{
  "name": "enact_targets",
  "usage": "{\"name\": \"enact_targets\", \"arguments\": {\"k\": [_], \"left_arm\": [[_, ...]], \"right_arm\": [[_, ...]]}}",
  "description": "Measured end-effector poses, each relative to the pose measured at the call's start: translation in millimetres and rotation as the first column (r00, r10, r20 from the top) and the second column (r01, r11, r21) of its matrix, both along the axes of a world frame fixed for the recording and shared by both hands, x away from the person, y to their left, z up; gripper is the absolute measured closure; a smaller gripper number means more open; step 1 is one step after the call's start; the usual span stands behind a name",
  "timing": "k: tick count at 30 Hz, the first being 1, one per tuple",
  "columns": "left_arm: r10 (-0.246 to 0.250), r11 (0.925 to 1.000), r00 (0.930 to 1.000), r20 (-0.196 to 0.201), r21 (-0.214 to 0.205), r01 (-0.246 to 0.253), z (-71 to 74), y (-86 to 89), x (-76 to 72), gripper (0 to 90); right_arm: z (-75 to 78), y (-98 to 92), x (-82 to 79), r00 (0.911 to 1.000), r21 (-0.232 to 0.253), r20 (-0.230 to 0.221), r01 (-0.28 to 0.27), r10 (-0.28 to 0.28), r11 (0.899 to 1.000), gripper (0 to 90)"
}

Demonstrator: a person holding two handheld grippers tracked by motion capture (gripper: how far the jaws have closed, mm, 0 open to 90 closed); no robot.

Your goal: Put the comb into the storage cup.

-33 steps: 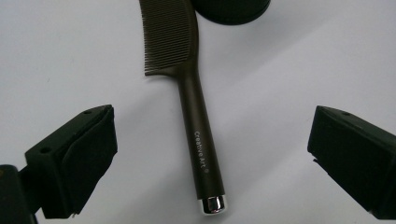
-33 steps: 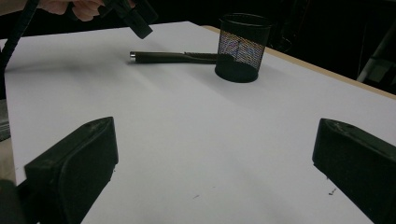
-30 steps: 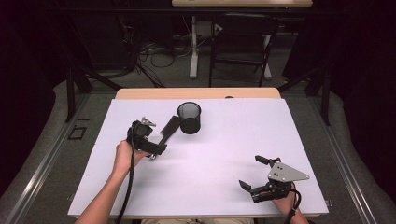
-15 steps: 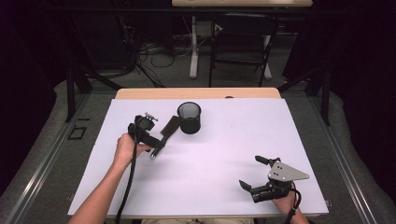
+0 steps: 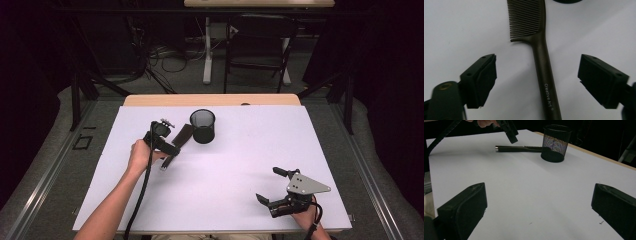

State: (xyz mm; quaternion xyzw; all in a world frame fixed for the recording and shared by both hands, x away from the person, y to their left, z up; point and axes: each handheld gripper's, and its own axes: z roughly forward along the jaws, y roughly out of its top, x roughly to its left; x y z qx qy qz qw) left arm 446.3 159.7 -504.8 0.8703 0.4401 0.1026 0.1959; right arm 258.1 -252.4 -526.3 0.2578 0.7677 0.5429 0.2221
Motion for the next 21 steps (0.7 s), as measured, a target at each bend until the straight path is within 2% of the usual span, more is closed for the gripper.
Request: {"name": "enact_targets", "arguments": {"k": [2,3,5,8,9,15,18,21], "left_arm": [[0.0,1.0,1.0,-0.005,0.002,0.0,0.1,-0.7,0.9,21.8],[-0.003,1.0,0.9999,-0.014,0.002,0.003,0.3,-1.8,2.3,27.2],[0.0,1.0,0.9996,-0.028,0.001,0.0,-0.4,-3.1,4.5,32.4],[0.004,1.0,0.9991,-0.041,0.007,-0.004,-1.6,-5.1,6.7,36.7],[0.006,1.0,0.9983,-0.058,0.005,-0.006,-2.7,-7.0,8.6,41.8],[0.003,1.0,0.9958,-0.092,0.005,-0.003,-5.5,-10.7,14.6,53.5],[-0.001,0.9996,0.993,-0.118,0.027,0.004,-7.1,-15.7,18.6,56.9],[0.0,0.9994,0.9923,-0.124,0.034,0.004,-9.1,-16.6,20.8,59.1]], "right_arm": [[-0.1,0.2,0.2,1.0,0.0,0.0,0.001,-0.001,1.0,0.0],[-0.2,0.4,0.3,1.0,-0.003,0.0,-0.001,0.001,1.0,0.0],[-0.2,0.5,0.3,1.0,-0.004,-0.002,-0.002,0.002,1.0,0.0],[-0.5,0.6,0.5,1.0,-0.005,-0.003,-0.001,0.001,1.0,0.0],[-0.5,0.6,0.6,1.0,-0.006,-0.003,-0.002,0.002,1.0,0.0],[-0.7,0.7,0.5,1.0,-0.005,-0.006,-0.004,0.003,1.0,0.0],[-0.6,0.7,0.5,1.0,-0.008,-0.006,-0.007,0.007,1.0,0.0],[-0.6,0.8,0.6,1.0,-0.01,-0.005,-0.008,0.008,1.0,0.0]]}}
